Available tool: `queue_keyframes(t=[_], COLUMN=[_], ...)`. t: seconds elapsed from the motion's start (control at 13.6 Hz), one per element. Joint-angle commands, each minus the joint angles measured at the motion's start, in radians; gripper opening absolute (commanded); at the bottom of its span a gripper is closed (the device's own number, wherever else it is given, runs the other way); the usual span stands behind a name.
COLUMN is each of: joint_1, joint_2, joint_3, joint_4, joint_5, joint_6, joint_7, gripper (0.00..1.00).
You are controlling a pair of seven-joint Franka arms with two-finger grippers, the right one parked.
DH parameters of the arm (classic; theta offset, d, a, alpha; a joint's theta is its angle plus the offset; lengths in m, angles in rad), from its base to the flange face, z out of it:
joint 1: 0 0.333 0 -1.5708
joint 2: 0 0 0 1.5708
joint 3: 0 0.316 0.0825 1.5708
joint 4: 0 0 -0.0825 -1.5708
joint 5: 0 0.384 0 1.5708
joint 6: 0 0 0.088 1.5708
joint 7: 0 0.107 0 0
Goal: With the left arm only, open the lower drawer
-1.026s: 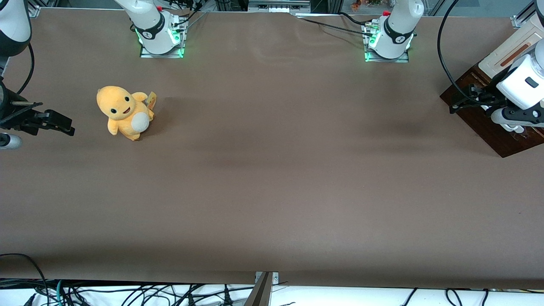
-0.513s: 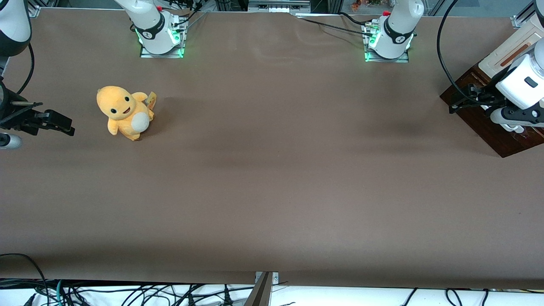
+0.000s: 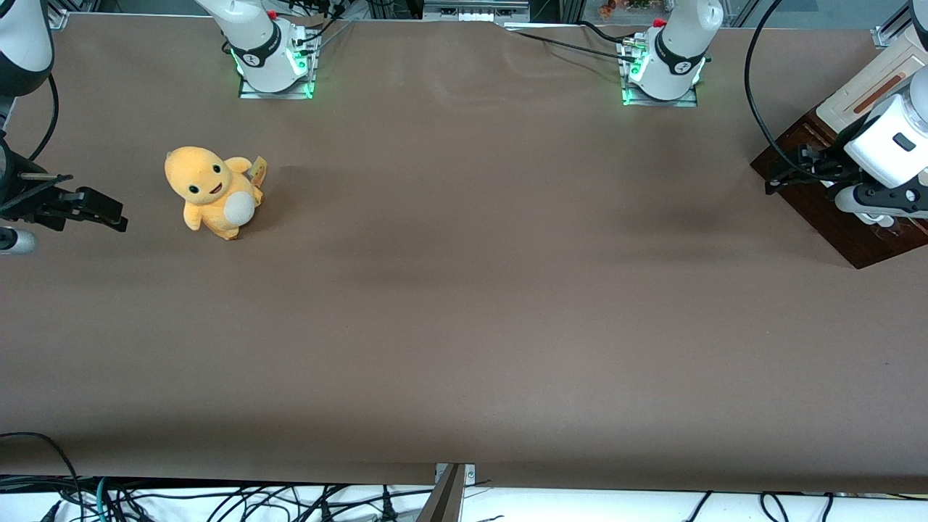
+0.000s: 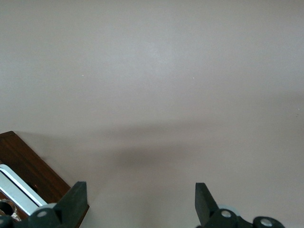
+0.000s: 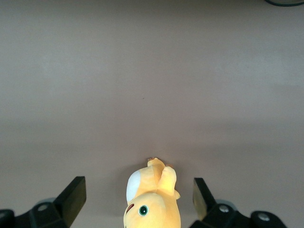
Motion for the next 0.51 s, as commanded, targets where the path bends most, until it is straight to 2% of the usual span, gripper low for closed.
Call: queue_keyframes(t=[0.0, 0.44], joint_1=[0.001, 0.011], joint_2=[0.025, 0.071], joint_3=[0.000, 0.000], joint_4=[0.031, 0.045], joint_5=[-0.014, -0.017], joint_6=[-0.007, -0.016], joint_7=[0.010, 0.006], gripper=[1.00, 1.00])
